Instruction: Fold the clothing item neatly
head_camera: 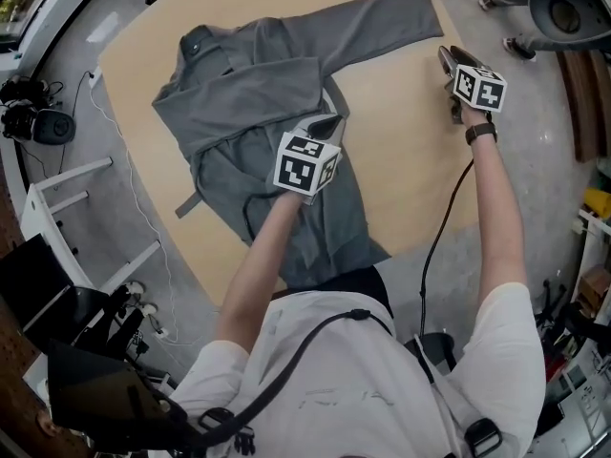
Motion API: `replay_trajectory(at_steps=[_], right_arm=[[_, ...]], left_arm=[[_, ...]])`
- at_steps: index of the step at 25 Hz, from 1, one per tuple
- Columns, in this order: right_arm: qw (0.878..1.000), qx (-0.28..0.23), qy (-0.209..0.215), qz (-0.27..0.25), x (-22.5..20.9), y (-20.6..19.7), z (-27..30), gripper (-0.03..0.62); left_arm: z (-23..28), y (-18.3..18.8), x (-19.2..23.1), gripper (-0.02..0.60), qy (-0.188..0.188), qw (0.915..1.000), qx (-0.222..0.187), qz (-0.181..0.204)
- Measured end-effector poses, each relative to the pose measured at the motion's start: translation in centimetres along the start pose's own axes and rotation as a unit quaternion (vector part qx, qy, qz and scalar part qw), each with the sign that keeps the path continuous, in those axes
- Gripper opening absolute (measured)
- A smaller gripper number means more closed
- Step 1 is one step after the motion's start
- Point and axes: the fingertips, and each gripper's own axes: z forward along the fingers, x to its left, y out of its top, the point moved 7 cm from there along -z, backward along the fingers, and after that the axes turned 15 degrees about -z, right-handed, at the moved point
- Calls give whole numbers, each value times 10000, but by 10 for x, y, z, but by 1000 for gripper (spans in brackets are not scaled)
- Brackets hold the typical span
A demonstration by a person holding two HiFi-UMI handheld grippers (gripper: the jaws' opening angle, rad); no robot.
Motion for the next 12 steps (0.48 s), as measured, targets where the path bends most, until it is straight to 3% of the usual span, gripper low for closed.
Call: replay_trajectory(at_steps=[5, 12], right_arm=[[9995, 193, -258, -56, -24, 21, 43, 147], [9961, 728, -472, -158, -28, 17, 77, 132]], left_arm=[[-1, 6, 11, 2, 114, 9999, -34, -46], [-7, 4, 23, 2, 118, 9997, -90, -181]])
